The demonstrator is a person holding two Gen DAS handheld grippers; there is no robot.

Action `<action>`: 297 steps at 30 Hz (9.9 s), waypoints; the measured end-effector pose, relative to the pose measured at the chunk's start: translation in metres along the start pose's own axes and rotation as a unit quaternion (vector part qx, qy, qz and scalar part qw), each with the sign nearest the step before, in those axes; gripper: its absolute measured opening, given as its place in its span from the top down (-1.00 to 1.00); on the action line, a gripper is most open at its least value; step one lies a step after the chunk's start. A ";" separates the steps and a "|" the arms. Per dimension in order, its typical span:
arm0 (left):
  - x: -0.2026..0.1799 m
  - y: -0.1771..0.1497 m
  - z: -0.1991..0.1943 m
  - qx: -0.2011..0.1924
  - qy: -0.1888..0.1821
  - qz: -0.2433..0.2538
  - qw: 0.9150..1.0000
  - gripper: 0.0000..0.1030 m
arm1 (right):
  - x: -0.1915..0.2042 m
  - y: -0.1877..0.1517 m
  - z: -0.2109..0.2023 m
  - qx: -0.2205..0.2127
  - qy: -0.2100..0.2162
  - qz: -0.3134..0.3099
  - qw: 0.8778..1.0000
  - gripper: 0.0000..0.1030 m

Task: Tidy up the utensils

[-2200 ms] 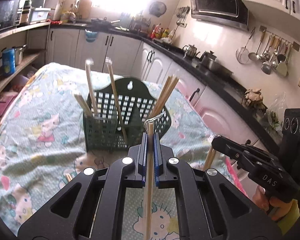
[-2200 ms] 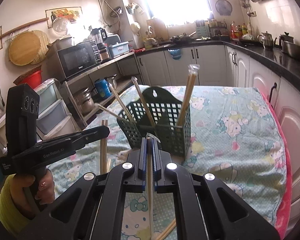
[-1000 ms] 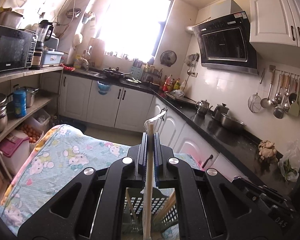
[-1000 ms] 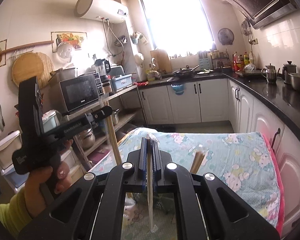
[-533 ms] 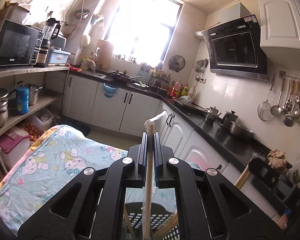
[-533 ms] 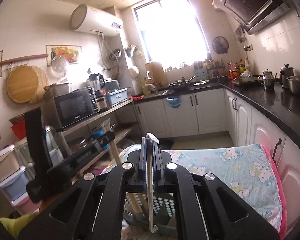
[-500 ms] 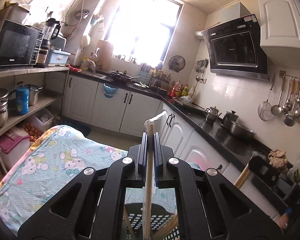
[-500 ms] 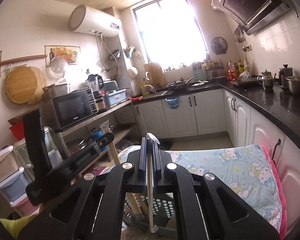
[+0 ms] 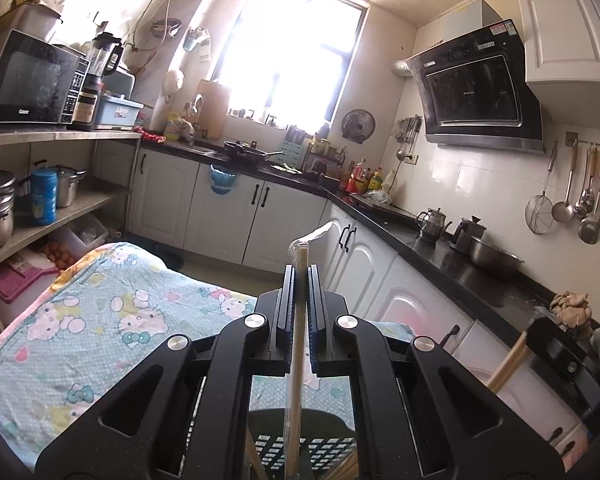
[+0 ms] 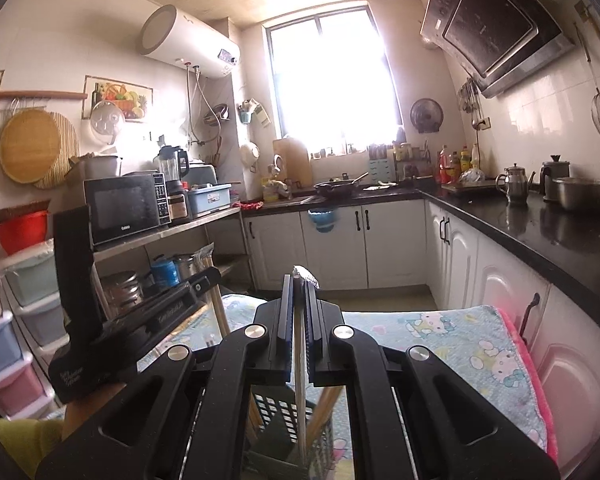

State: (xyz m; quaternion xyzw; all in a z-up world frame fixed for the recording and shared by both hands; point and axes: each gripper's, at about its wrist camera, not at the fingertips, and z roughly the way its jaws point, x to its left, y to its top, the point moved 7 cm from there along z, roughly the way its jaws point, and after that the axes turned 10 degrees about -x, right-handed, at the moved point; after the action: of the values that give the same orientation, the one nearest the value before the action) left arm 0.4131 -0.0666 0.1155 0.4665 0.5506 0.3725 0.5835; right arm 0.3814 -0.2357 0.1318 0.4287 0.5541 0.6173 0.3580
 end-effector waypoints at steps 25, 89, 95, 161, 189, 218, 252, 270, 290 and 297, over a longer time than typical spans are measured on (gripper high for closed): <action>0.002 -0.036 0.003 0.045 -0.009 0.006 0.999 0.89 | -0.010 -0.058 -0.035 0.044 -0.007 0.016 0.999 0.88; 0.075 -0.132 -0.164 0.204 0.010 -0.022 0.979 -0.77 | -0.002 -0.182 -0.121 0.247 -0.038 0.039 0.968 0.10; 0.095 -0.156 -0.172 0.237 0.029 -0.038 0.970 -0.77 | -0.003 -0.202 -0.123 0.281 -0.039 0.055 0.957 0.10; 0.024 0.036 -0.127 0.080 -0.048 0.009 0.996 0.99 | 0.052 -0.063 -0.054 0.141 0.081 0.055 0.985 0.88; 0.031 0.057 -0.068 0.029 -0.009 0.033 0.999 0.99 | 0.048 0.003 0.019 0.015 0.063 0.031 0.997 0.88; 0.057 -0.003 -0.038 0.067 0.000 0.027 0.997 0.99 | 0.040 -0.068 0.074 0.019 0.026 -0.010 0.999 0.88; 0.059 -0.032 -0.038 0.140 -0.010 0.030 0.990 0.98 | 0.040 -0.102 0.058 0.118 0.032 -0.030 0.992 0.74; 0.057 -0.022 -0.065 0.145 -0.002 0.032 0.989 0.27 | 0.037 -0.097 0.028 0.137 0.027 -0.036 0.990 0.24; 0.070 -0.016 -0.143 0.114 0.035 0.037 0.992 -0.78 | 0.039 -0.084 -0.055 0.110 0.009 -0.022 0.994 -0.85; 0.071 -0.030 -0.164 0.125 0.041 0.042 0.990 -0.78 | 0.050 -0.087 -0.082 0.103 0.012 -0.024 0.994 -0.87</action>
State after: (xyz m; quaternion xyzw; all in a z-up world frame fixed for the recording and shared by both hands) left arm 0.2569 0.0143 0.0724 0.5432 0.5961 0.3435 0.4813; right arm 0.2837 -0.2092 0.0502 0.4424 0.6292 0.5533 0.3198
